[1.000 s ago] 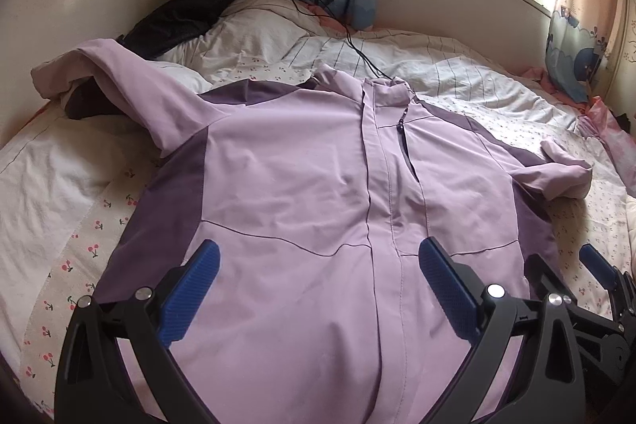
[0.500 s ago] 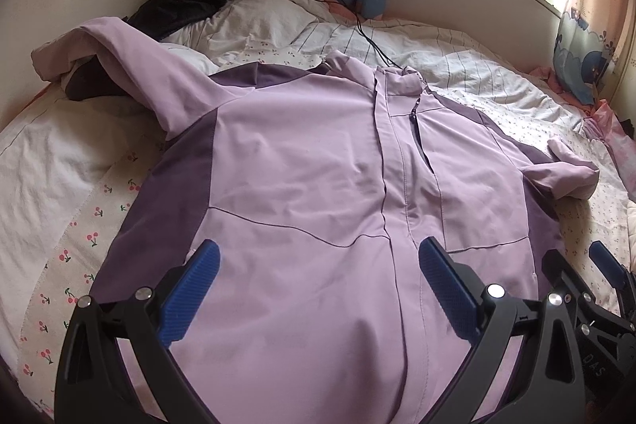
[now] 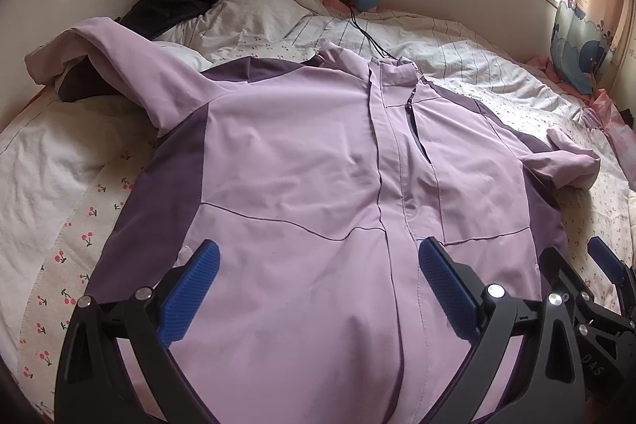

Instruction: Fold large clothes

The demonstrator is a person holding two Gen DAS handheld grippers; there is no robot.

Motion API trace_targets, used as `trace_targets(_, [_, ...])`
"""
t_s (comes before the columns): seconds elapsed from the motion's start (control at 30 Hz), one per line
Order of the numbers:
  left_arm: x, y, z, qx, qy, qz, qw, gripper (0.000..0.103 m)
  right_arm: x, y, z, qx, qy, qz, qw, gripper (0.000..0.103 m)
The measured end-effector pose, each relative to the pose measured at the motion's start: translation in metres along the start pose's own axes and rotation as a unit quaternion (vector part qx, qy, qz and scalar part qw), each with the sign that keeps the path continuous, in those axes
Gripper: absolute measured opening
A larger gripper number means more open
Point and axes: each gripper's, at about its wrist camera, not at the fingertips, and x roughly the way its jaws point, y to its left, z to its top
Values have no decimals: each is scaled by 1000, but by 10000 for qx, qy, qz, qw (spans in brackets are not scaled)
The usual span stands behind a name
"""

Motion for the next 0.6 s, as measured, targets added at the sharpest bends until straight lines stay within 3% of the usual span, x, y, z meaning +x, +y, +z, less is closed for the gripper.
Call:
trace_targets(0.4, [6, -1, 1, -61, 87, -96, 9999, 96, -1, -11, 4, 84, 86, 235, 9997, 97])
trace_targets(0.5, [7, 0, 2, -61, 128, -175, 9997, 96, -17, -32, 23, 43, -252, 6, 9997, 97])
trace_targets(0.6, [8, 4, 4, -170, 153, -249, 9994, 96, -18, -77, 66, -77, -585, -718, 9957, 97])
